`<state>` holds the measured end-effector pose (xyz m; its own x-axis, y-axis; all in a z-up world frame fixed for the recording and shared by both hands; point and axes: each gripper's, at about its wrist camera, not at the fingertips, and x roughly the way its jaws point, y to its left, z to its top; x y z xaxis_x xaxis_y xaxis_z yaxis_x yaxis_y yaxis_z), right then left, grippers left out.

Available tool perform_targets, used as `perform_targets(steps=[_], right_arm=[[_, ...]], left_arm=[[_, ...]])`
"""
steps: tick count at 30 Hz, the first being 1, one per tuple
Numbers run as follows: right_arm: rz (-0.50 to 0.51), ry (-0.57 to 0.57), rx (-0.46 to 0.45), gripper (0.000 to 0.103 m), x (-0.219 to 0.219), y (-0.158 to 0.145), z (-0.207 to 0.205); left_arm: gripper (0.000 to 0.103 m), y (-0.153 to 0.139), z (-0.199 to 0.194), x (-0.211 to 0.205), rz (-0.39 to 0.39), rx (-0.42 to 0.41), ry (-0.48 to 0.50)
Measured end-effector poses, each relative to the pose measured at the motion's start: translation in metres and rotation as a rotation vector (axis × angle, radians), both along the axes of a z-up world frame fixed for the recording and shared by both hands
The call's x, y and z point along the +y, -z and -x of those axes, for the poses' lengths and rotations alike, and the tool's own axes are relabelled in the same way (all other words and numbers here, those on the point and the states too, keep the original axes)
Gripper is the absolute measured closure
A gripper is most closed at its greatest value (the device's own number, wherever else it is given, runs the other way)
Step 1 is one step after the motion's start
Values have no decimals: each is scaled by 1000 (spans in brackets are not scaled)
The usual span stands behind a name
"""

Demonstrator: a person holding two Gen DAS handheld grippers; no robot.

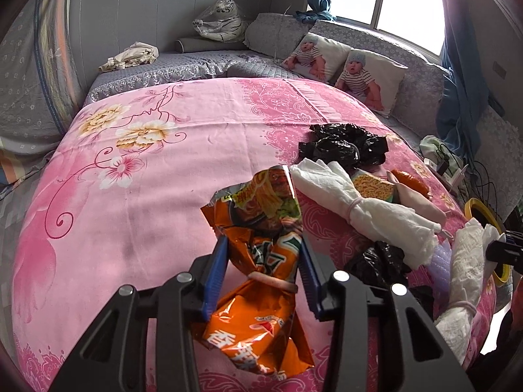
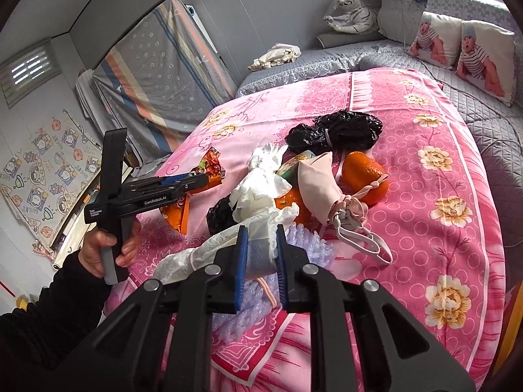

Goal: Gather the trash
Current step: 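Grasp the orange snack wrapper with the left tool while the right tool grasps a white plastic bag, then lift and carry the wrapper and white bag with both tools over the yellow bin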

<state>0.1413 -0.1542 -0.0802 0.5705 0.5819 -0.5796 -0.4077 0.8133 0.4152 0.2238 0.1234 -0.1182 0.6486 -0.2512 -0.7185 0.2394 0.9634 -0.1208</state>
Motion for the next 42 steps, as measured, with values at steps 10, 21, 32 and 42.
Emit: perform_targets(steps=[10, 21, 32, 42], right_arm=[[-58, 51, -9, 88, -28, -13, 7], [-94, 114, -14, 89, -54, -14, 12], [-139, 191, -27, 89, -89, -20, 19], [-166, 265, -51, 89, -122, -23, 27]], left_arm=[[64, -23, 29, 13, 53, -46, -30], [64, -46, 47, 7, 98, -95, -42], [64, -60, 50, -23, 109, -111, 20], [64, -67, 49, -62, 100, -113, 91]])
